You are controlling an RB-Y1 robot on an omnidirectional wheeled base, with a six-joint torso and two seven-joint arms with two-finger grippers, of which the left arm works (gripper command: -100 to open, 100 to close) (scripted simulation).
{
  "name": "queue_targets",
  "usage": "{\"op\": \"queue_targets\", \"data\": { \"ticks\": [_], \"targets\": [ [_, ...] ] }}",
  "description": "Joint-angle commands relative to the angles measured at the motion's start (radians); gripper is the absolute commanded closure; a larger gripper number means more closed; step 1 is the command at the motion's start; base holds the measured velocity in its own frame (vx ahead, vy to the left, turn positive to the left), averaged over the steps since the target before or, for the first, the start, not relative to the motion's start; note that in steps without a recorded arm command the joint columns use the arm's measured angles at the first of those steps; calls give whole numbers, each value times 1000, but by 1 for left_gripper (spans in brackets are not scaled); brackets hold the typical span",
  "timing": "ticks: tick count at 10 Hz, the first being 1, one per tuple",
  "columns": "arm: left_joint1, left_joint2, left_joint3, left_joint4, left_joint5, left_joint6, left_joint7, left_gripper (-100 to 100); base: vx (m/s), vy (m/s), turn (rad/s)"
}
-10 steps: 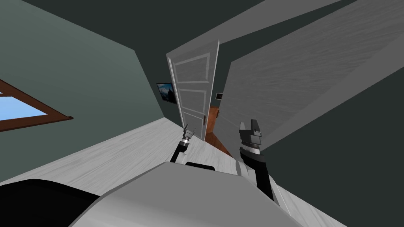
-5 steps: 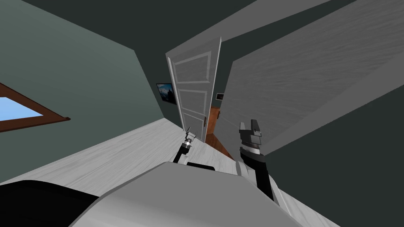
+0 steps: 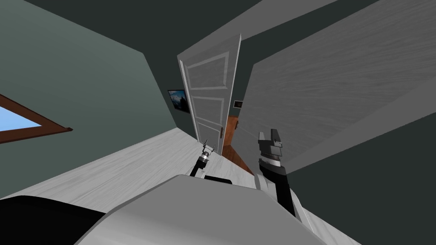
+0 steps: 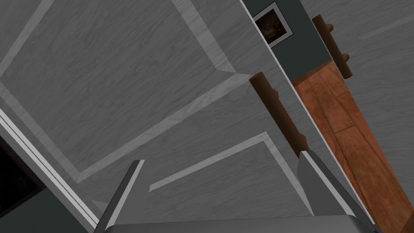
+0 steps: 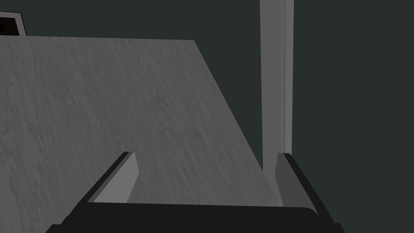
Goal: Push the door open
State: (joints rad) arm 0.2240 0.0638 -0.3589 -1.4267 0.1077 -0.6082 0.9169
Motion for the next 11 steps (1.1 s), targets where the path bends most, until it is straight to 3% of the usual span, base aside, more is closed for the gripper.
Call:
{"op": "queue_targets", "data": {
  "ticks": [1, 2, 9, 11],
  "targets": [
    [-20, -5, -17, 50, 8, -12, 43, -100, 88, 37, 8],
    [-20, -5, -17, 54, 8, -12, 43, -100, 67, 25, 2],
    [-76, -26, -89, 247, 36, -63, 203, -100, 92, 16, 9],
    [-84, -29, -99, 272, 40, -70, 224, -100, 65, 10, 3]
  ]
}}
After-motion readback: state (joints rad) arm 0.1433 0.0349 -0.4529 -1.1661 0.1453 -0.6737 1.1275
